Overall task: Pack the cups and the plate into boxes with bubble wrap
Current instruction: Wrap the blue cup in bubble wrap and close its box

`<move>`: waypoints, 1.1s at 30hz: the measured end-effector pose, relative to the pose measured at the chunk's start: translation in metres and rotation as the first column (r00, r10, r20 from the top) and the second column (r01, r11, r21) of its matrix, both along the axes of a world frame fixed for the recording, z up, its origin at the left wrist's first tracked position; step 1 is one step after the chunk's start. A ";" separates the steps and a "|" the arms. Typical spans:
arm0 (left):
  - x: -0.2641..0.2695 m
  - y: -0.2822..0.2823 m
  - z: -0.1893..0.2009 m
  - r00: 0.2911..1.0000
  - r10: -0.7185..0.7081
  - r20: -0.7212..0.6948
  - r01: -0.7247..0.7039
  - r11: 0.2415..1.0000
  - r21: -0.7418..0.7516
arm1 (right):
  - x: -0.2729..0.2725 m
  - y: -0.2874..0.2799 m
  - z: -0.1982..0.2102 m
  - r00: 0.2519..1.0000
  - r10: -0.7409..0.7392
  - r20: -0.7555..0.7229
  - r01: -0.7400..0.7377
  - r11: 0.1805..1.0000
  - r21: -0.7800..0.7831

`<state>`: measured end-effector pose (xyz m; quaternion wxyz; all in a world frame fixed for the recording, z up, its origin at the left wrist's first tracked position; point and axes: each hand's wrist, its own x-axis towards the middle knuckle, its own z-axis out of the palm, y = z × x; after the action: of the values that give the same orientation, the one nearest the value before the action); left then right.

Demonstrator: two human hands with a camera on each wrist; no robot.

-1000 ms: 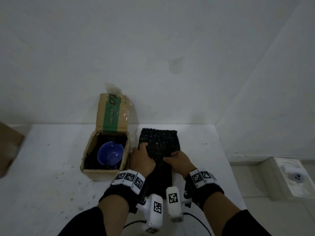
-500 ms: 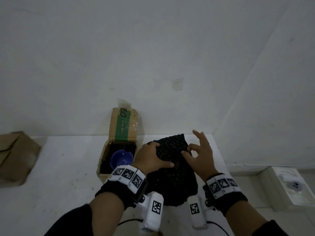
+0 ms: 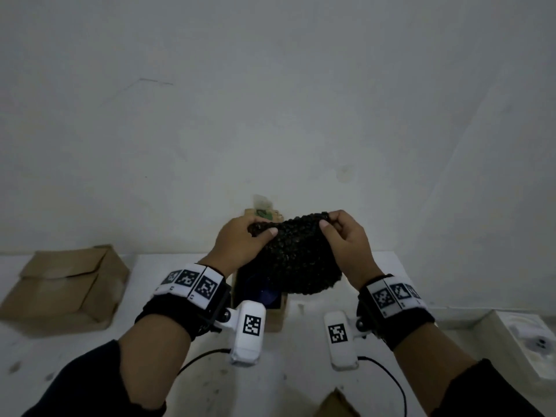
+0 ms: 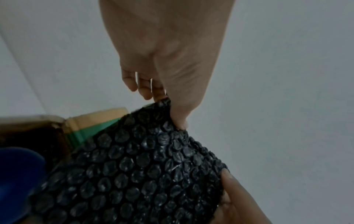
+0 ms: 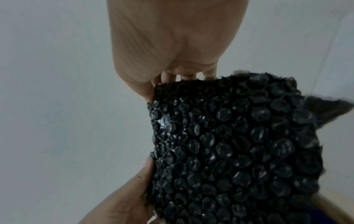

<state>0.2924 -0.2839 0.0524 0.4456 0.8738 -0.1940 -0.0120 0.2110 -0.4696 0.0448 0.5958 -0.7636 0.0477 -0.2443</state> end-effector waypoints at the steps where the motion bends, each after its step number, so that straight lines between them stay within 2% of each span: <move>1: 0.002 0.007 0.002 0.998 0.013 0.055 -0.015 1.000 0.022 | 0.004 0.008 0.002 1.000 -0.002 0.000 0.002 1.000 0.030; 3: 0.009 0.019 0.002 0.995 0.035 0.094 -0.034 0.999 -0.014 | 0.013 0.023 0.004 1.000 0.000 -0.025 0.003 0.992 0.124; 6: 0.018 0.031 -0.002 0.992 0.043 -0.119 -0.054 0.994 -0.092 | 0.024 0.041 0.003 0.998 0.057 -0.036 -0.047 0.973 0.224; 8: 0.022 0.036 -0.007 0.962 0.029 -0.270 -0.074 0.985 -0.157 | 0.031 0.049 -0.006 0.996 0.082 -0.046 -0.070 0.973 0.221; 11: 0.024 0.041 -0.019 0.903 -0.013 -0.429 -0.115 0.955 -0.272 | 0.037 0.055 -0.026 0.995 0.041 -0.086 -0.032 0.994 0.108; 13: 0.028 0.046 -0.034 0.868 -0.027 -0.496 -0.137 0.947 -0.292 | 0.039 0.058 -0.043 0.992 -0.006 -0.127 0.014 0.998 0.059; 15: 0.034 0.048 -0.052 0.849 -0.026 -0.527 -0.149 0.946 -0.288 | 0.042 0.060 -0.060 0.983 -0.026 -0.182 0.043 0.995 0.089; 19: 0.042 0.047 -0.088 0.871 0.031 -0.491 -0.167 0.957 -0.236 | 0.050 0.063 -0.090 0.956 -0.075 -0.283 0.096 0.994 0.059; 25: 0.038 0.043 -0.120 0.962 0.025 -0.273 -0.079 0.979 -0.189 | 0.059 0.060 -0.111 0.928 -0.219 -0.300 0.158 0.964 -0.216; 27: 0.036 0.041 -0.125 0.979 0.016 -0.203 -0.051 0.984 -0.170 | 0.060 0.061 -0.115 0.928 -0.332 -0.166 0.243 0.882 -0.404; 29: 0.036 0.041 -0.130 0.990 0.021 -0.143 -0.043 0.987 -0.154 | 0.058 0.064 -0.116 0.928 -0.373 0.028 0.314 0.737 -0.599; 31: 0.037 0.041 -0.133 0.993 0.041 -0.111 -0.056 0.989 -0.138 | 0.055 0.068 -0.112 0.943 -0.284 0.175 0.321 0.632 -0.705; 33: 0.039 0.042 -0.135 0.995 0.051 -0.084 -0.063 0.989 -0.135 | 0.051 0.071 -0.108 0.948 -0.175 0.265 0.316 0.592 -0.741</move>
<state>0.3310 -0.2419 -0.0831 0.5124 0.8450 -0.1513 -0.0209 0.2618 -0.3981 -0.0632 0.1710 -0.9080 -0.0060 -0.3825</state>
